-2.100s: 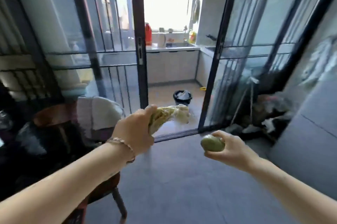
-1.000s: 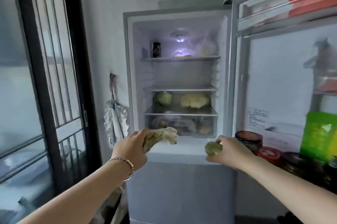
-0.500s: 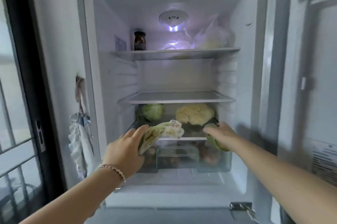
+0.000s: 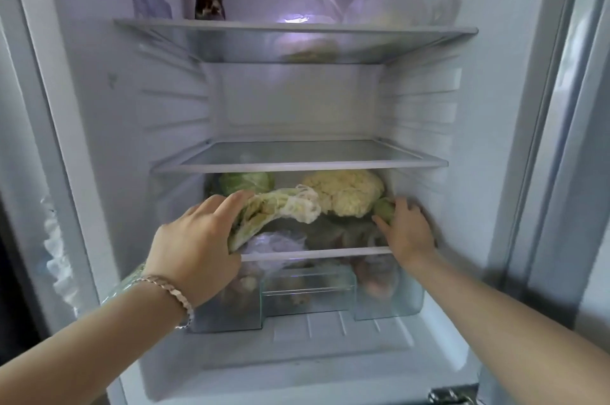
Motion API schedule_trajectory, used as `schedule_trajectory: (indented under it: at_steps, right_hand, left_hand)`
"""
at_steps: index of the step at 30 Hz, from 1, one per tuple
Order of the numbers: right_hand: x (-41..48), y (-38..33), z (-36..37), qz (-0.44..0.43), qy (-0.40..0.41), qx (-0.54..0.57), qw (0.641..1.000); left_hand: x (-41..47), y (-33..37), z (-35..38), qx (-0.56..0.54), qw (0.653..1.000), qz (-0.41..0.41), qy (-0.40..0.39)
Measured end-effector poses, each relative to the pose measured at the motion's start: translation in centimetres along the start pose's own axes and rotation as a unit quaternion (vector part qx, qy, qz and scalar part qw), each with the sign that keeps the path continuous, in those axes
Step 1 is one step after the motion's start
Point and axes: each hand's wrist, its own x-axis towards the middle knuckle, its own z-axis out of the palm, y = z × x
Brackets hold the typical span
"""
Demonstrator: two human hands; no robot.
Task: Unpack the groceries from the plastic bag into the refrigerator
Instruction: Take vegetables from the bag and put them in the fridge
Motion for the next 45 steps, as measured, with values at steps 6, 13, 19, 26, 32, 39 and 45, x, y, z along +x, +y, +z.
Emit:
schedule_trajectory:
  at_steps: [6, 13, 19, 26, 32, 39, 45]
  right_hand:
    - [-2.3, -2.1, -3.0, -0.198, 0.169, 0.120, 0.958]
    - [-4.4, -11.2, -14.1, -0.290, -0.298, 0.144, 0.898]
    - [-5.7, -11.2, -16.4, -0.277, -0.238, 0.236, 0.901]
    - [-5.6, -13.1, -21.7, -0.361, 0.073, 0.261, 0.892]
    - [1.2, -15.9, -25.7, -0.282, 0.170, 0.171, 0.928]
    - [9.2, -20.7, -24.5, -0.237, 0.089, 0.030, 0.967]
    - [14.5, -23.0, -19.5, -0.178, 0.028, -0.075, 0.981]
  left_hand:
    - [0.5, 0.7, -1.2, -0.059, 0.997, -0.001, -0.055]
    - [3.5, 1.3, -3.2, -0.100, 0.965, 0.239, 0.048]
    - [6.9, 0.7, -4.9, -0.090, 0.922, 0.281, 0.248]
    - [12.4, -1.6, -8.7, -0.106, 0.936, 0.084, 0.324]
    - [18.2, -4.6, -8.8, -0.100, 0.993, -0.056, 0.003]
    - [18.8, -4.7, -7.5, 0.009, 0.997, -0.033, 0.063]
    - [19.3, -5.3, -6.8, -0.016, 0.997, -0.019, 0.074]
